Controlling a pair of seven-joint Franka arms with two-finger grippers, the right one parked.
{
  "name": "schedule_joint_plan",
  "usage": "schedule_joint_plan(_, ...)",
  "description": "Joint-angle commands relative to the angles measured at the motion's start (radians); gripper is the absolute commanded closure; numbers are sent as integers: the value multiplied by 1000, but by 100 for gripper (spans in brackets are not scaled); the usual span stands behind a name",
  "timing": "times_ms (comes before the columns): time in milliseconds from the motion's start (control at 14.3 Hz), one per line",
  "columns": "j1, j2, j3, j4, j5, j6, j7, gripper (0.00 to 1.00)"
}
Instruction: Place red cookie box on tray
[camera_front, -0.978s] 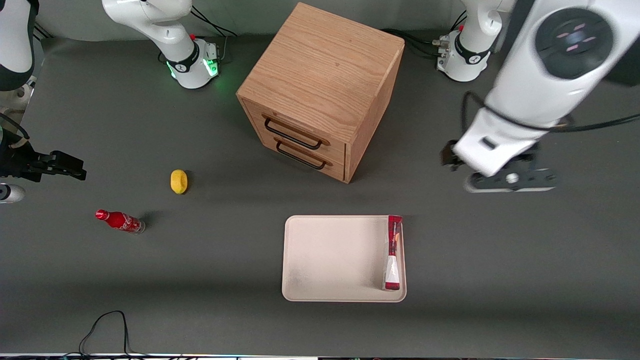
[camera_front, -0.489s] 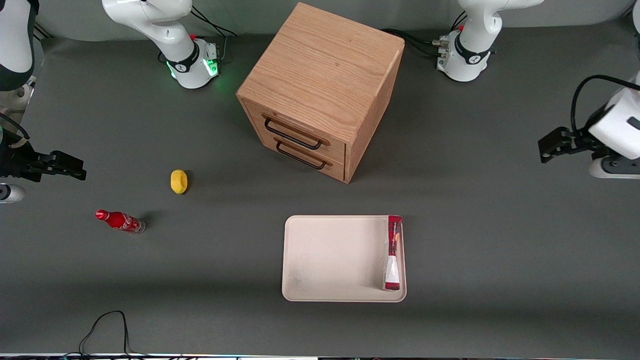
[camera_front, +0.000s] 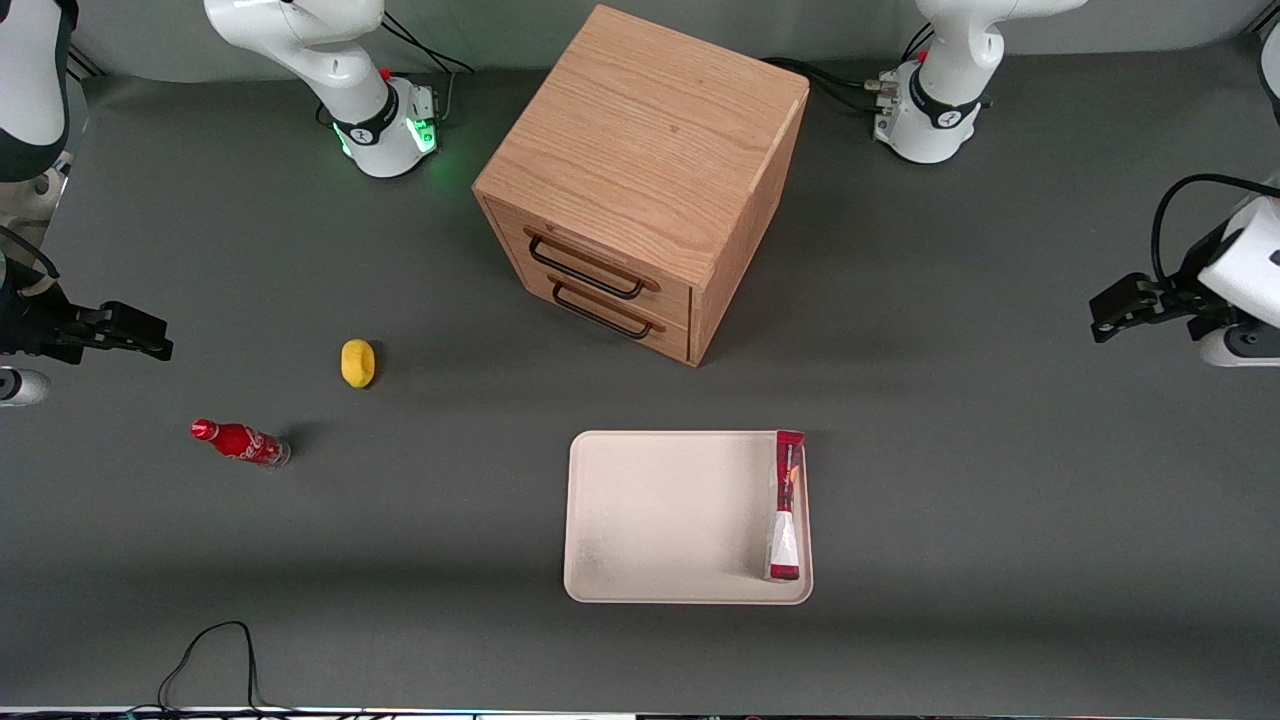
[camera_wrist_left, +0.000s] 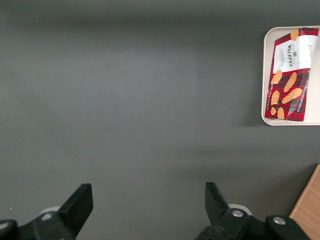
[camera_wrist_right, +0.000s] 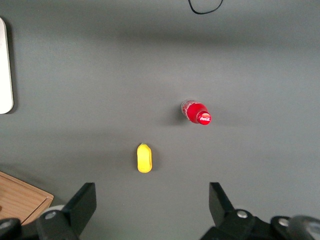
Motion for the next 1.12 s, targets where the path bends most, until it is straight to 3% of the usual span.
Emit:
schedule_joint_plan(0, -53, -38, 61, -15, -39, -1, -1, 0)
schedule_joint_plan(280, -50, -14, 60, 54, -61, -90, 11, 0)
schedule_joint_plan(1048, -52, -17, 57, 54, -60, -168, 59, 0)
